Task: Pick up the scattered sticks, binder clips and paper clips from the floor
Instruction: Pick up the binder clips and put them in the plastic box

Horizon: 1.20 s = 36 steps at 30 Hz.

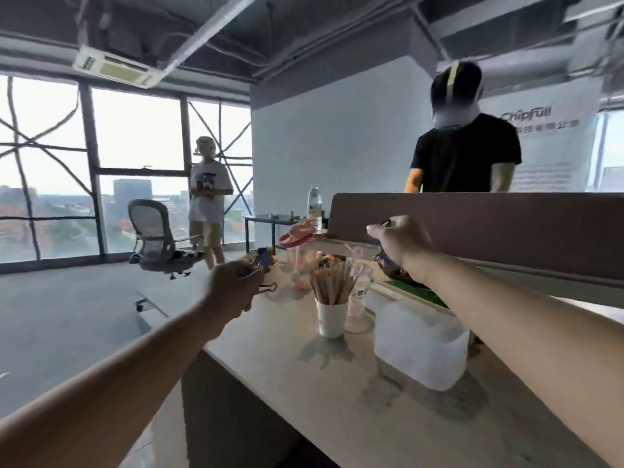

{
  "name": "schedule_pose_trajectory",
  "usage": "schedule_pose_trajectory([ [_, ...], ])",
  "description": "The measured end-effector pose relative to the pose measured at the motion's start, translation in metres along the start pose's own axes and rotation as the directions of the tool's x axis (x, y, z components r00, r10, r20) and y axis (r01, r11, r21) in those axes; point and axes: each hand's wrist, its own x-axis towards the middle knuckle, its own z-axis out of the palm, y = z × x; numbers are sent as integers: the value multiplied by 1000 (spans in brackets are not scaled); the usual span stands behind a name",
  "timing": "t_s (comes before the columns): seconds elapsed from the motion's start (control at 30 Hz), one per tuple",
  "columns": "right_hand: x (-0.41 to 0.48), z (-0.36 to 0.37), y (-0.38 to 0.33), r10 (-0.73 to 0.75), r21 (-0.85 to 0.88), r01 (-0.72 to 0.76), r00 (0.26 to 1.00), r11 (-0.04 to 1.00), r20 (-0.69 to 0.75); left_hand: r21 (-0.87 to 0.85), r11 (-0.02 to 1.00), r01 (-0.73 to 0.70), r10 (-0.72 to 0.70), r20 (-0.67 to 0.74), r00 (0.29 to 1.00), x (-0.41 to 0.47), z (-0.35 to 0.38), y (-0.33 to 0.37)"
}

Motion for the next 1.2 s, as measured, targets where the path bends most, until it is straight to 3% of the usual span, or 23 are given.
schedule_pose_trajectory([
  [0.2,-8,-48,81,206,106,-185,946,977,-250,-164,986,-11,44,197,979,-6,118,19],
  [0.33,-7,-62,126,312,174,-266,883,948,-351,-284,957,52,18,236,972,-3,185,25],
  [0.63,-10,-39,154,435,335,-365,886,869,-162,-473,871,129,51,350,935,8,254,66],
  [0.8,-14,-26,160,359,278,-293,905,915,-227,-529,844,82,65,254,965,4,277,65],
  [0.97,-18,-26,171,140,109,-107,923,988,-358,-477,878,40,61,194,979,3,289,51],
  [1.1,-19,-20,173,50,22,-46,966,999,-254,-383,924,8,85,225,970,2,290,48],
  [1.2,-19,-20,172,112,125,-84,964,989,-241,-350,937,12,68,214,974,2,284,45],
])
